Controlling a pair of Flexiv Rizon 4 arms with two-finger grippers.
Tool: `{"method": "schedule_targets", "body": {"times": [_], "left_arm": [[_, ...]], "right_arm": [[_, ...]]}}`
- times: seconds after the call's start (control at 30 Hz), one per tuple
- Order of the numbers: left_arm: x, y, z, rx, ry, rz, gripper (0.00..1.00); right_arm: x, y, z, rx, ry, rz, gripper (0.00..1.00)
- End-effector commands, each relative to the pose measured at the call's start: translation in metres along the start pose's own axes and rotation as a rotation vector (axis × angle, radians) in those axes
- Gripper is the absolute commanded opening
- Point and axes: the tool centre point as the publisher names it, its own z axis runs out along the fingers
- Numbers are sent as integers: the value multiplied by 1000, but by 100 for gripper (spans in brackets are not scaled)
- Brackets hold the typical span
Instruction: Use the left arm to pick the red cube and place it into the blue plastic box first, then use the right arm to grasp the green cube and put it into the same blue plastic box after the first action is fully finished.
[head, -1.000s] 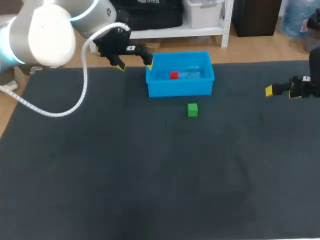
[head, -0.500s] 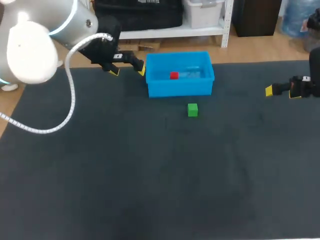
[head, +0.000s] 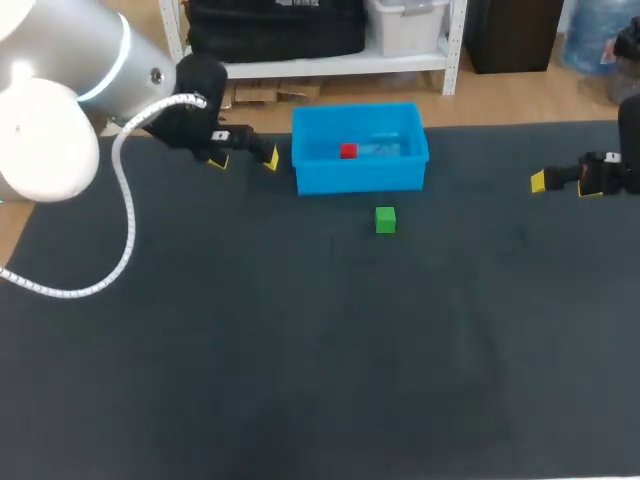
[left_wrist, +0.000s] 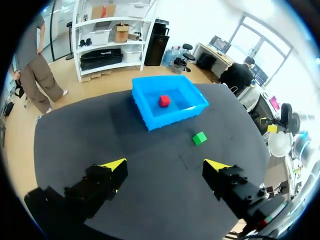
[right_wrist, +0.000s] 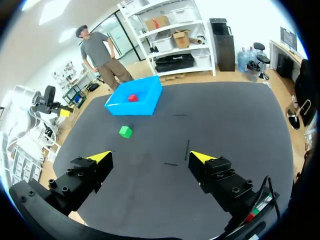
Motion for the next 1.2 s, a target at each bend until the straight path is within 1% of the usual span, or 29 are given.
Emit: {"method": "schedule_targets", "body": {"times": [0.03, 0.43, 1.2], "left_arm": [[7, -1, -3, 10, 0, 8, 100], [19, -5, 1, 11, 29, 25, 100], [20, -6, 2, 18, 36, 31, 100]], "right_arm": [[0, 0, -1, 0, 0, -1, 100], [0, 0, -1, 0, 0, -1, 100], [0, 0, -1, 0, 0, -1, 100]]}}
